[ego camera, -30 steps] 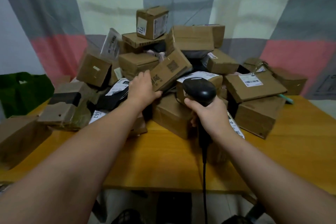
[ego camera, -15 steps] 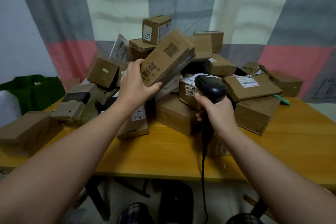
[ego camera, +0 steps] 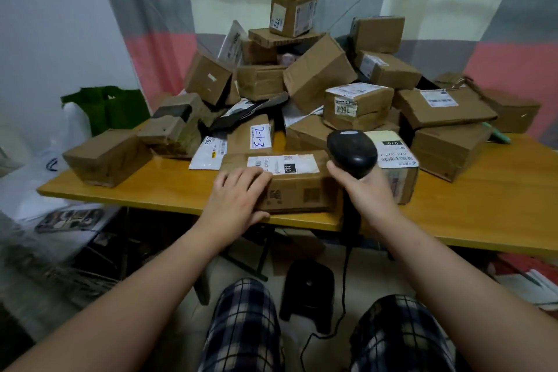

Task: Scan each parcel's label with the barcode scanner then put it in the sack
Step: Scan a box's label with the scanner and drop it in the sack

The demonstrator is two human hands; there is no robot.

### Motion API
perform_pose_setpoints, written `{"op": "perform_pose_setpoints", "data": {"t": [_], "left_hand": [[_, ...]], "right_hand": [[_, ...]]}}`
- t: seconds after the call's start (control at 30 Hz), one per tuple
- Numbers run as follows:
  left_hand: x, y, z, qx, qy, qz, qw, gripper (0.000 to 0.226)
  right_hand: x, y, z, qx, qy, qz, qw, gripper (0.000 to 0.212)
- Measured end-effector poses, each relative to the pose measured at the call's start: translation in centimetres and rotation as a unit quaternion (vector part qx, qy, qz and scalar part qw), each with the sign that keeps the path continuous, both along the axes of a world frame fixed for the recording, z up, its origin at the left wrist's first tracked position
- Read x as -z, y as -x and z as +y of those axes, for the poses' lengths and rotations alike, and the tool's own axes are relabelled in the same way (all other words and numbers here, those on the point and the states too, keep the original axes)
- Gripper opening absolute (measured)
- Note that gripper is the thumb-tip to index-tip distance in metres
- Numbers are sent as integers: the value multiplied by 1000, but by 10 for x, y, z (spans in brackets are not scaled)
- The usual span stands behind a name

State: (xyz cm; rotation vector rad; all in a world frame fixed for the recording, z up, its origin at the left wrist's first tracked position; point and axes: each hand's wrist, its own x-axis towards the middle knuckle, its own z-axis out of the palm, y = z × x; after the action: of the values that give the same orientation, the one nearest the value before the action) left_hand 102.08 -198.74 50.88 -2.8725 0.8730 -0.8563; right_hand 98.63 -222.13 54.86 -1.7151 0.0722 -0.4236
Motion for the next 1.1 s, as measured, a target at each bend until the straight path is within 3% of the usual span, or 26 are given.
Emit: {"op": "perform_pose_setpoints", "data": {"t": [0.07, 0.13, 0.2, 0.27, 0.37, 0.47, 0.53, 0.6, 0.67, 0.87, 1.0, 1.1], "left_hand": [[-5, 1, 0, -2, 51, 49, 998, 62], [-13, 0, 1, -62, 178, 101, 977, 63], [-21, -6, 6, -159, 296, 134, 932, 61], [-27, -11, 12, -209, 376, 240, 871, 65], [-27, -14, 12, -176, 478, 358, 783, 57], [-25, -12, 12, -114, 555, 354, 744, 51], [-28, -10, 12, -78, 587, 358, 722, 64], [-30, -8, 14, -67, 580, 368, 723, 88], [-34, -6, 15, -60, 574, 363, 731, 95], [-77, -12, 11, 10, 615, 221, 757, 82], [-98, -21, 7, 70, 575, 229, 783, 58], [-101, -29, 2, 86, 550, 250, 792, 55]], "right_hand": [[6, 1, 6, -20, 14, 16, 1000, 58], [9, 1, 9, -31, 15, 31, 999, 62], [11, -1, 10, -31, 13, 39, 999, 64], [11, -3, 12, -27, 8, 41, 999, 62], [14, -6, 14, -27, -6, 39, 999, 62], [16, -3, 14, -21, 1, 23, 1000, 64], [18, -1, 11, -13, -1, 12, 1000, 65], [19, 1, 11, -14, -8, 8, 1000, 68], [19, 3, 11, -17, -11, 5, 1000, 68], [15, 11, 13, 19, 50, -5, 999, 66], [8, 10, 16, -17, 17, -18, 1000, 70], [6, 11, 17, -69, 5, -13, 998, 57]]}}
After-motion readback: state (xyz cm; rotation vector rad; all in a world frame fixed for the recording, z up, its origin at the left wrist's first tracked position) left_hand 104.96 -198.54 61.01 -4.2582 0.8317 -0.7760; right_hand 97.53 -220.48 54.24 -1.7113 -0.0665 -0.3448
